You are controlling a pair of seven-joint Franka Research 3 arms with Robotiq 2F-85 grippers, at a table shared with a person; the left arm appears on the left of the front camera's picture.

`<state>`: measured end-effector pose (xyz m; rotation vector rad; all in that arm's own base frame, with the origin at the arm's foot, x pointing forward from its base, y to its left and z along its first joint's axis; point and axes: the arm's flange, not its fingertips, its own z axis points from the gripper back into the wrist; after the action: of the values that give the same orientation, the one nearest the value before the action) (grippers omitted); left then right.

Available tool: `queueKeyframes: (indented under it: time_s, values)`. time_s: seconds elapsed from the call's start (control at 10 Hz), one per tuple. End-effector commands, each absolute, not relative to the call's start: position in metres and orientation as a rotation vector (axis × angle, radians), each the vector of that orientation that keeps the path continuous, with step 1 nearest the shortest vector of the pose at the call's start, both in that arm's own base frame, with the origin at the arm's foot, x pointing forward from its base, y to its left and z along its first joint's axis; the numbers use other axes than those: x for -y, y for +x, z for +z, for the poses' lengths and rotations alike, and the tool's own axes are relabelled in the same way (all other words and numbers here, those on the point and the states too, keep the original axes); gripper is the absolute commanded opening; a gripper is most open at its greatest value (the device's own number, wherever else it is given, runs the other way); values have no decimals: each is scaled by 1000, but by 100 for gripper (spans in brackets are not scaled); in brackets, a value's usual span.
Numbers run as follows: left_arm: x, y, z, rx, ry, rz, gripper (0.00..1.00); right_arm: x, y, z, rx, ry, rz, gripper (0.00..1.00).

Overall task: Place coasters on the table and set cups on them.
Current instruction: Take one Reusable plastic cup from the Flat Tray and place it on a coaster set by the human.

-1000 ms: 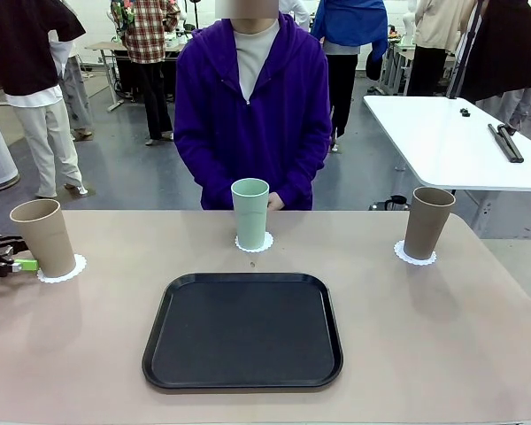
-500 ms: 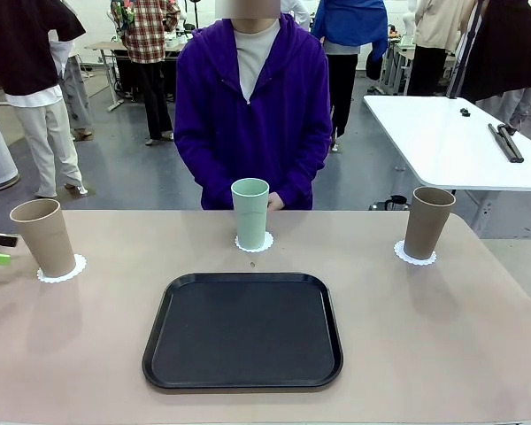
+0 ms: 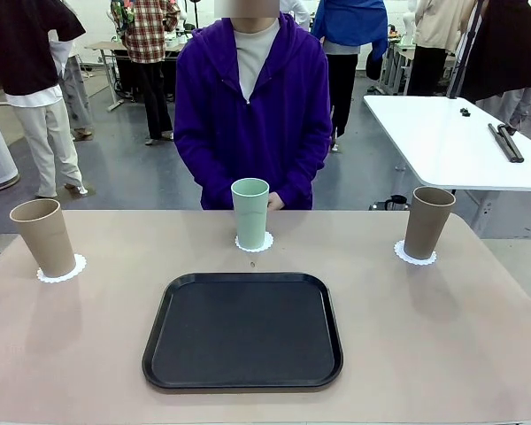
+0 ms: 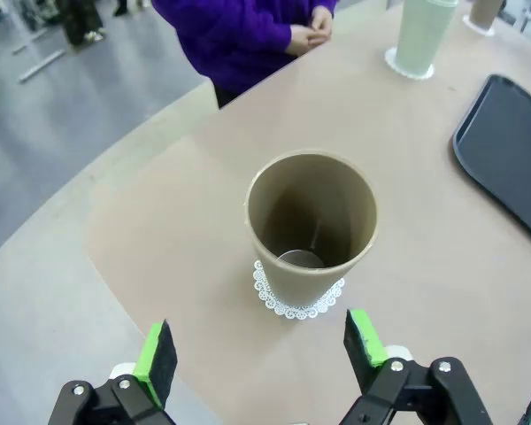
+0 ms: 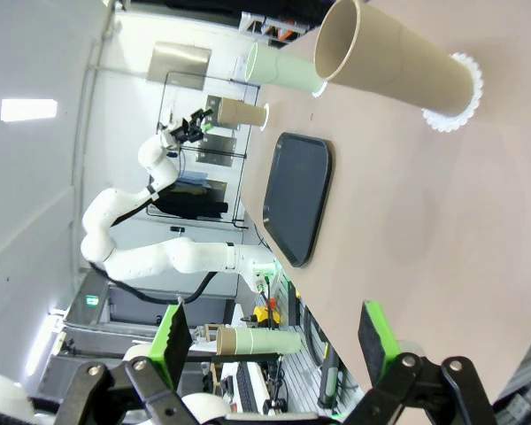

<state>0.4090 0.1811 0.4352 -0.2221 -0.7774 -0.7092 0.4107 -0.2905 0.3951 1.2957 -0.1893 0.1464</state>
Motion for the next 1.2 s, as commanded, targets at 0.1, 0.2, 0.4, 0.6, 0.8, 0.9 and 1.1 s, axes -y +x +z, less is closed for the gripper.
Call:
queueKeyframes:
  time_s: [0.1,0.2,0.4,0.6,0.8,0.9,1.1]
  values:
    - [-143,389,479,634,-130,-669,100,290,413,397,184,1294,143,100]
    - [-133,385,490,598,-84,-674,100,290,413,397,184,1294,143,100]
    - [-111,377,503,523,-5,-678,100,290,413,397,184,1294,143,100]
    - [-102,371,506,516,30,-691,100,290,413,397,184,1294,143,100]
    - [-117,383,504,539,5,-688,100,290,413,397,184,1294,143,100]
    - [-117,383,504,539,5,-688,100,290,413,397,184,1294,143,100]
    - [-117,383,504,539,5,-688,100,290,413,397,184,1294,143,100]
